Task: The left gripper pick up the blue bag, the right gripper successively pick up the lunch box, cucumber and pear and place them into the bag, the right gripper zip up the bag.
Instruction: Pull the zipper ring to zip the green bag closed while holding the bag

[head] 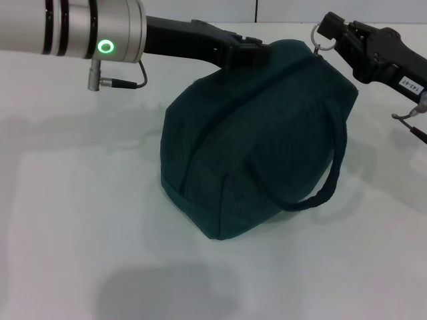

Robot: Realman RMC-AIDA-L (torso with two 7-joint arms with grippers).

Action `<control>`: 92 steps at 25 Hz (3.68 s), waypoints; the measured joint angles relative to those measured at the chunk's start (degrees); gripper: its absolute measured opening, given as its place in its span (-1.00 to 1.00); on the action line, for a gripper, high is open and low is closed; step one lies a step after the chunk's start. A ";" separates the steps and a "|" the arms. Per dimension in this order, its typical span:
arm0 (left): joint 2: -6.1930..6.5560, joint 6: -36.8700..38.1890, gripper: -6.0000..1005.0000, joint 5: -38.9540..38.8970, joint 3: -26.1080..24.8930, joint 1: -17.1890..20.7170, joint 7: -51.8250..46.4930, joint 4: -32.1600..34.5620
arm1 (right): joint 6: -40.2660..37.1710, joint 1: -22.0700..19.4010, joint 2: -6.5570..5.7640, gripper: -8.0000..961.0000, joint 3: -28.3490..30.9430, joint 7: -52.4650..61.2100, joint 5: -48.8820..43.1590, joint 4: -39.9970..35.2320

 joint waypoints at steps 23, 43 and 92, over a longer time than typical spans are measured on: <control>-0.10 -0.71 -0.53 0.22 0.17 -0.47 4.24 -3.49 | -0.16 -0.03 0.02 -0.76 0.13 -0.09 -0.01 0.53; -0.18 1.69 -0.87 -7.58 1.41 1.11 7.26 -2.33 | -0.05 -0.30 0.17 -0.76 0.49 13.37 5.53 5.51; 0.01 12.78 -0.87 -16.49 0.97 5.34 8.87 7.72 | 1.07 -1.35 -0.33 -0.74 1.74 18.79 7.19 7.72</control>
